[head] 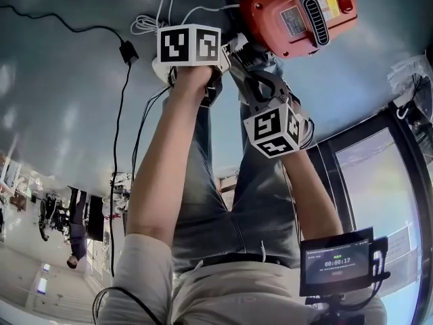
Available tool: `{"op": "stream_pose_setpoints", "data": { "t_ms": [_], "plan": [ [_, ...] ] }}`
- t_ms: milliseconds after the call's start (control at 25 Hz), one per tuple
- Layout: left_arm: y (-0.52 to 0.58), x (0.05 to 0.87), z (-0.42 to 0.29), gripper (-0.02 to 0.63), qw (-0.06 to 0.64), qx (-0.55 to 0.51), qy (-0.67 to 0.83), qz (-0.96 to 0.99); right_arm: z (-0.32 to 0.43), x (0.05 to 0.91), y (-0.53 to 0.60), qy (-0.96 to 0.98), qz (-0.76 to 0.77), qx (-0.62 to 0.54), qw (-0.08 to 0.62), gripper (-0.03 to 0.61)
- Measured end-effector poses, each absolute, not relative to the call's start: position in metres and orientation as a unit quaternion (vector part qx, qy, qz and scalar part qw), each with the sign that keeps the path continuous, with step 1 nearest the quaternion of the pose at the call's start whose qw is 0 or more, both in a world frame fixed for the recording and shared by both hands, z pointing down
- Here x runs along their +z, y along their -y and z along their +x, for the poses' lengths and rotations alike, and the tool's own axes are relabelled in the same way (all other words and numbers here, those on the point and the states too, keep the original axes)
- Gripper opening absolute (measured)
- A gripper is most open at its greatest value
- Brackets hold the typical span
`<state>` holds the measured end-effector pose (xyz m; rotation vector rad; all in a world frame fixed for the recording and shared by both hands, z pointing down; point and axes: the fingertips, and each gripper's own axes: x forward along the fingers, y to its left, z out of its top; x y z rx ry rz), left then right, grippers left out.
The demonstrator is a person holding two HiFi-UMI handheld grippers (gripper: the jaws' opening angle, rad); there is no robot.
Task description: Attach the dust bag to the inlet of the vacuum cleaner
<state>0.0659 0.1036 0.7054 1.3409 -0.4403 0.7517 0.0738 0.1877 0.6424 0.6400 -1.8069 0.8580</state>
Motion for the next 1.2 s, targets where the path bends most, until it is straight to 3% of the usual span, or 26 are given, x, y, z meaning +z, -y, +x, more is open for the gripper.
{"op": "stream_pose_setpoints", "data": {
  "t_ms": [160,680,920,1200],
  "plan": [
    [-0.116,0.68,0.054,0.018,0.635,0.375,0.212,0.641,0.085,0.652,-0.199,0.725,0.26,0.361,0.525,0.048],
    [-0.096,0.681,0.078,0.02,0.728,0.203,0.226,0.614,0.08,0.665,-0.212,0.71,0.292,0.382,0.514,0.041],
    [-0.105,0.662,0.069,0.02,0.712,0.183,0.177,0.654,0.095,0.656,-0.208,0.712,0.328,0.33,0.526,0.037],
    [-0.102,0.677,0.078,0.02,0.713,0.194,0.209,0.641,0.095,0.672,-0.212,0.697,0.325,0.358,0.53,0.037]
  ]
}}
